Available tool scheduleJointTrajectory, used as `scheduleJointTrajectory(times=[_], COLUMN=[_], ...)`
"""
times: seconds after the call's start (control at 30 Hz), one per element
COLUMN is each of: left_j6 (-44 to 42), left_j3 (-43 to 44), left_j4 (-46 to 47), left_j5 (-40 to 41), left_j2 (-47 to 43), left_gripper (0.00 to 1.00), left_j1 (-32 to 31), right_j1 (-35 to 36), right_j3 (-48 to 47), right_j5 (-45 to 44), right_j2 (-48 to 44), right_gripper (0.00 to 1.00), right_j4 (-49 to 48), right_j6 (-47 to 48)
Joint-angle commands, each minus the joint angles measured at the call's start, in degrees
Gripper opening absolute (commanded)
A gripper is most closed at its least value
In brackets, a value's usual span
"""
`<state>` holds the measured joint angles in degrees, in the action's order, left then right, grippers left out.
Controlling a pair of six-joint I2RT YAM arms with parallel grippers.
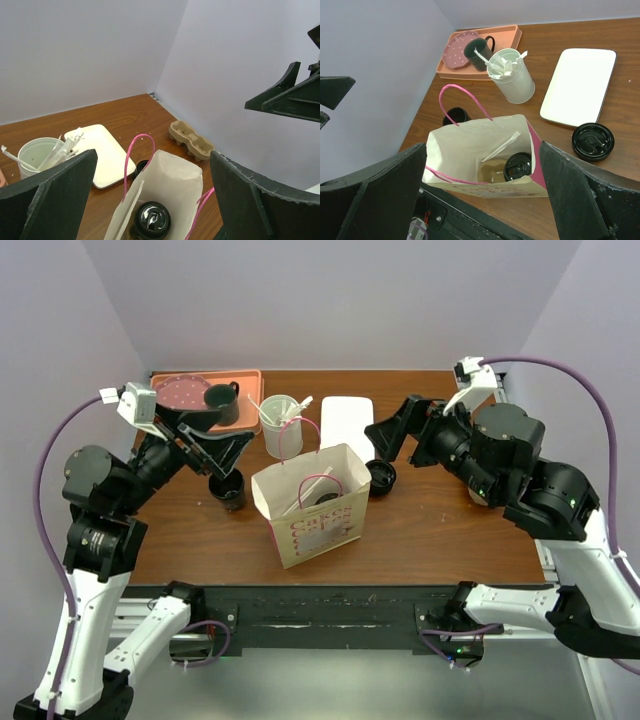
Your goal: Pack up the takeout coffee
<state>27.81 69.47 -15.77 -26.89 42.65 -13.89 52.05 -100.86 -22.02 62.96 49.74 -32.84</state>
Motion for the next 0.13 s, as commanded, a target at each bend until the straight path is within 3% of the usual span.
scheduleJointTrajectory(times=[0.0, 0.1], left_j6=[-1.5, -1.8], left_j3=[0.2, 0.3], left_j4=[2.5, 2.1], left_j5=[-0.1, -0.1], left_j2=[0.0, -0.3], left_gripper=[1.0, 1.0], left_j1=[0.1, 0.0], right_j1=[0.0, 0.0], right_j3=[0.0, 0.0], right_j5=[-1.2, -1.2], right_j2=[-0.5, -0.7], right_gripper=[0.98, 0.98], right_j4=[-2.9, -2.9], right_j6=[-1.3, -1.5])
